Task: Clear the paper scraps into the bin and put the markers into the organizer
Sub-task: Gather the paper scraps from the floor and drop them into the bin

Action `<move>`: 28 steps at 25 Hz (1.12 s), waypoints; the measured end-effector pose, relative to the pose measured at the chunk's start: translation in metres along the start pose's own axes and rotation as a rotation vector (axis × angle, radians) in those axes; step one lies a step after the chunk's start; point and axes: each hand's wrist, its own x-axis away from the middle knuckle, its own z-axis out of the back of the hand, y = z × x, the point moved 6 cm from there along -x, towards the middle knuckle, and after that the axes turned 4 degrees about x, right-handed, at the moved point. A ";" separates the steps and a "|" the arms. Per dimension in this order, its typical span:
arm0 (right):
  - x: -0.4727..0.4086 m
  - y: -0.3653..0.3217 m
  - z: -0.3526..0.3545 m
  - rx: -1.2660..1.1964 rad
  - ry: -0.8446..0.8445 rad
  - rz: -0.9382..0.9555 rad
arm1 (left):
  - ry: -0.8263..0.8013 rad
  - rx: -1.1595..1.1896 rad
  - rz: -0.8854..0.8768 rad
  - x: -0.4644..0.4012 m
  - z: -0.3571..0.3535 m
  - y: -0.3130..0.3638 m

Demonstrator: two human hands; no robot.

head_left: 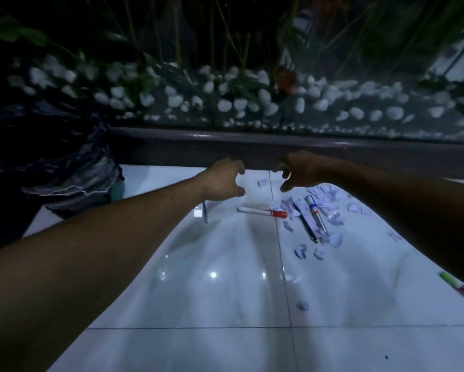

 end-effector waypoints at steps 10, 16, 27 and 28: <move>-0.026 0.087 -0.101 0.029 -0.098 -0.230 | -0.110 -0.237 0.022 -0.056 -0.103 0.004; -0.026 0.092 -0.117 -0.132 -0.109 -0.212 | -0.137 -0.501 -0.088 -0.063 -0.128 0.015; -0.004 0.066 -0.138 -0.067 -0.157 -0.162 | -0.115 -0.169 0.115 -0.030 -0.085 -0.020; -0.002 0.063 -0.139 -0.057 -0.182 -0.166 | -0.098 -0.139 0.156 -0.027 -0.080 -0.027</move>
